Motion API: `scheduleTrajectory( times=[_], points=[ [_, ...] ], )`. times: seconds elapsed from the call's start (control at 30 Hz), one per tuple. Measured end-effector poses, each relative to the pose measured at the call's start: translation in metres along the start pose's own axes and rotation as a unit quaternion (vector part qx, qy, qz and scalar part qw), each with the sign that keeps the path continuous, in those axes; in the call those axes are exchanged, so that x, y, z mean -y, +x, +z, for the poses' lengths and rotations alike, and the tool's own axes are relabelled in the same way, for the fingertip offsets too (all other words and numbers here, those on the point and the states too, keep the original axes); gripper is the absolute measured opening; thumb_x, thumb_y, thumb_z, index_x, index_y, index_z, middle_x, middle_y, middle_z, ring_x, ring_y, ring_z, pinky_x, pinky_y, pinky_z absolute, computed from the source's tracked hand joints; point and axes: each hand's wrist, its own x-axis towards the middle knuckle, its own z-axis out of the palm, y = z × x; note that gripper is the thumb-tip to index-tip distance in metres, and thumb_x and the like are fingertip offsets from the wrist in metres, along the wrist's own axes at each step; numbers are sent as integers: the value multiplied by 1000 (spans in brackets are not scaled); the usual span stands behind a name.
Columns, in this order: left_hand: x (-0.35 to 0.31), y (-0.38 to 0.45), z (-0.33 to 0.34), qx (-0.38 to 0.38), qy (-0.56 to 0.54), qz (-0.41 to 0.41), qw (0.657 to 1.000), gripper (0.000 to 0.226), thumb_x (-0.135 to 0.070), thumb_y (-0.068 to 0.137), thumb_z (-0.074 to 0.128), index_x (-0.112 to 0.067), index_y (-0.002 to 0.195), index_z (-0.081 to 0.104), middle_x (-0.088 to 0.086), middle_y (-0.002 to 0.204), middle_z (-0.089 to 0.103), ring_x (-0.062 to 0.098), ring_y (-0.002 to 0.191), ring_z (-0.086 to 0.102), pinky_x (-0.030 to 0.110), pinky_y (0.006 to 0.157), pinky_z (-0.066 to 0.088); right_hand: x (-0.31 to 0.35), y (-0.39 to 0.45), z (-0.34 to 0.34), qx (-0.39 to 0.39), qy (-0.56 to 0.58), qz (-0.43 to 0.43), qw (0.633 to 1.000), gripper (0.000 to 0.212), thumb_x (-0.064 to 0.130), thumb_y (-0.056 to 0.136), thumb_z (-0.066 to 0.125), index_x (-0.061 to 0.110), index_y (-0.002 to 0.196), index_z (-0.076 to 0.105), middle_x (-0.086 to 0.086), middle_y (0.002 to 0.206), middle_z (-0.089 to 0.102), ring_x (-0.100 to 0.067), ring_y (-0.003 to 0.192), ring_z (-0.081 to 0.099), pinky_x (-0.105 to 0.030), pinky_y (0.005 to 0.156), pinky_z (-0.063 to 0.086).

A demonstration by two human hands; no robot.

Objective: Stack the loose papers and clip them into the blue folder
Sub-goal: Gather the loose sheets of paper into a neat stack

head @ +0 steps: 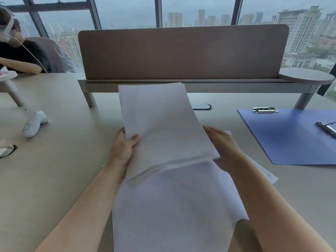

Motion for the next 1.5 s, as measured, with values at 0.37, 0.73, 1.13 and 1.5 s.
scheduleTrajectory(
  times=[0.37,0.73,1.13,1.5],
  points=[
    [9,2,-22,168,-468,-164,852,72,13,33,93,6,102,73,12,114,72,13,61,69,14,51,55,-21,-8,33,150,-669,-171,708,98,90,41,67,42,125,56,12,120,49,-14,114,46,-32,100,33],
    [7,-2,-11,59,-373,-172,910,63,-3,-2,96,0,57,74,4,58,69,9,46,66,13,42,48,-3,-36,72,215,-736,-74,637,61,53,70,73,18,115,54,-1,109,58,-26,104,59,-39,87,51],
    [-1,-3,-10,15,-217,-174,960,25,-21,97,52,-14,73,53,-8,44,52,2,35,49,13,36,41,-14,-40,96,96,-782,-199,582,27,4,86,54,8,112,48,-10,103,64,-31,96,66,-32,66,36],
    [-11,-6,-17,9,-137,-73,988,35,-29,90,62,-12,119,68,9,117,72,22,102,70,30,88,55,54,-14,17,24,5,-3,1000,19,6,93,59,6,107,72,-11,82,75,-25,59,71,-33,52,57]
  ],
)
